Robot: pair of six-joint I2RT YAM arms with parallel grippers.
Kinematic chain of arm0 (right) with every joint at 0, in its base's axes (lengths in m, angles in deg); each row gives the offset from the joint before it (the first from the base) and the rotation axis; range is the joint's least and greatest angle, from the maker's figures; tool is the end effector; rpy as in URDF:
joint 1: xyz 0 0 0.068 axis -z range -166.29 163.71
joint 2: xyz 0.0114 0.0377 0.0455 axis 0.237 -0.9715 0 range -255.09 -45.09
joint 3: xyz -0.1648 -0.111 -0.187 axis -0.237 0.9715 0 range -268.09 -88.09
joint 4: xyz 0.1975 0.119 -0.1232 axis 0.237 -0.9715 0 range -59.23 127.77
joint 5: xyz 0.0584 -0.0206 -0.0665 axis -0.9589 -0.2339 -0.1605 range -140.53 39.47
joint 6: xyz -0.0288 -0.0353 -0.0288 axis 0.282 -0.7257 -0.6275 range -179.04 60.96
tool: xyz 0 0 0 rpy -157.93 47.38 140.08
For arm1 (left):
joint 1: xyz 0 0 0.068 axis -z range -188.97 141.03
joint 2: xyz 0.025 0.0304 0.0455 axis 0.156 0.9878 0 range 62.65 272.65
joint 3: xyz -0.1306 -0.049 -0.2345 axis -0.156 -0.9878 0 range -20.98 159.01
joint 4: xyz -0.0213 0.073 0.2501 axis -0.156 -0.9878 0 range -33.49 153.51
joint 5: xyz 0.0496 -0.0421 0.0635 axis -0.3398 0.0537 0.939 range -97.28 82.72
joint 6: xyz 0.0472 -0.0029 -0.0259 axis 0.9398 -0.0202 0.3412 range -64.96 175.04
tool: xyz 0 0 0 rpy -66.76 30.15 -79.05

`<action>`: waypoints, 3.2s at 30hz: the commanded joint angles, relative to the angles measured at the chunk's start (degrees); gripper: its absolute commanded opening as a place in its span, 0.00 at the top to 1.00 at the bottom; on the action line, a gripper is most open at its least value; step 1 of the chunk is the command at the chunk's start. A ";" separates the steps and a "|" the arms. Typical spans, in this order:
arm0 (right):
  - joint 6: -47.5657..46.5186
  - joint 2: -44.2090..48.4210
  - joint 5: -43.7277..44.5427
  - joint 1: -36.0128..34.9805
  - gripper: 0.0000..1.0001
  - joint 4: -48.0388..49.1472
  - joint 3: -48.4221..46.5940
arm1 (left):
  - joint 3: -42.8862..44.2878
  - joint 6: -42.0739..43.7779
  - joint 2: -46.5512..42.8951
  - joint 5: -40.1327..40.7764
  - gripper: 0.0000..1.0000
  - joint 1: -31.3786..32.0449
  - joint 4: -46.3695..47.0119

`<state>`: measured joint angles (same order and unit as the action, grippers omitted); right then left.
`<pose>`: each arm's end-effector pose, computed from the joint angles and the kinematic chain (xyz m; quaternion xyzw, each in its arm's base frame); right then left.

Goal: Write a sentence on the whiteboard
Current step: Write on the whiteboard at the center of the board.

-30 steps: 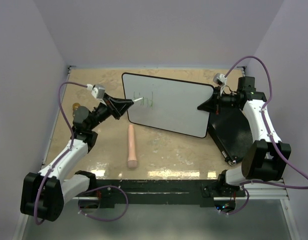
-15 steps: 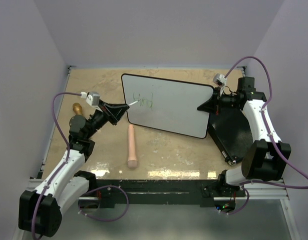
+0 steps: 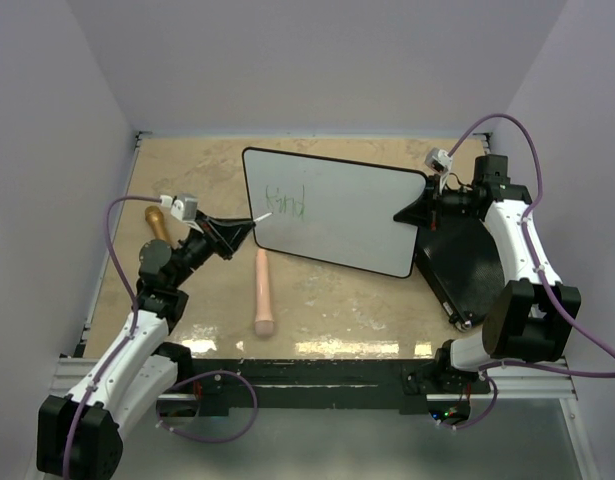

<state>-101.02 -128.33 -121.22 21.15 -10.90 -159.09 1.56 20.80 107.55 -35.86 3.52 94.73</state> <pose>0.2847 -0.0032 0.3075 -0.3731 0.7108 0.4230 0.4202 0.1782 -0.0568 0.2784 0.0652 0.6543 -0.4393 0.6121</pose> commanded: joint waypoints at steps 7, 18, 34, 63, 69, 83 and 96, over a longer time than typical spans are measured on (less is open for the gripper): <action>-1.88 0.36 2.49 -0.32 1.00 -0.38 -0.36 | -2.33 -3.55 1.32 0.54 1.00 0.34 2.97; -1.88 0.01 2.76 -0.41 1.00 -0.29 -0.36 | -1.45 -1.45 3.61 4.84 1.00 5.78 2.26; -2.06 -0.17 2.76 -0.41 1.00 -0.38 -0.19 | 0.66 0.75 6.86 8.54 1.00 11.15 0.86; -2.14 0.01 2.58 -0.41 1.00 -0.38 -0.28 | 3.21 3.48 4.84 10.12 1.00 11.68 -4.94; -2.06 0.10 2.58 -0.32 1.00 -0.38 -0.28 | 3.29 3.30 4.84 9.86 1.00 11.68 -5.03; -2.14 -0.08 2.32 -0.41 1.00 -0.47 -0.36 | 4.52 3.21 6.76 7.93 1.00 11.68 -4.24; -3.11 -1.31 2.14 -0.41 1.00 -1.43 -0.72 | 8.92 9.80 11.87 17.24 1.00 16.95 -4.51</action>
<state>-101.39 -128.55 -121.24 21.15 -11.14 -159.09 7.77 27.25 118.92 -23.07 20.11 88.09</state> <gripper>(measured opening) 0.055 0.159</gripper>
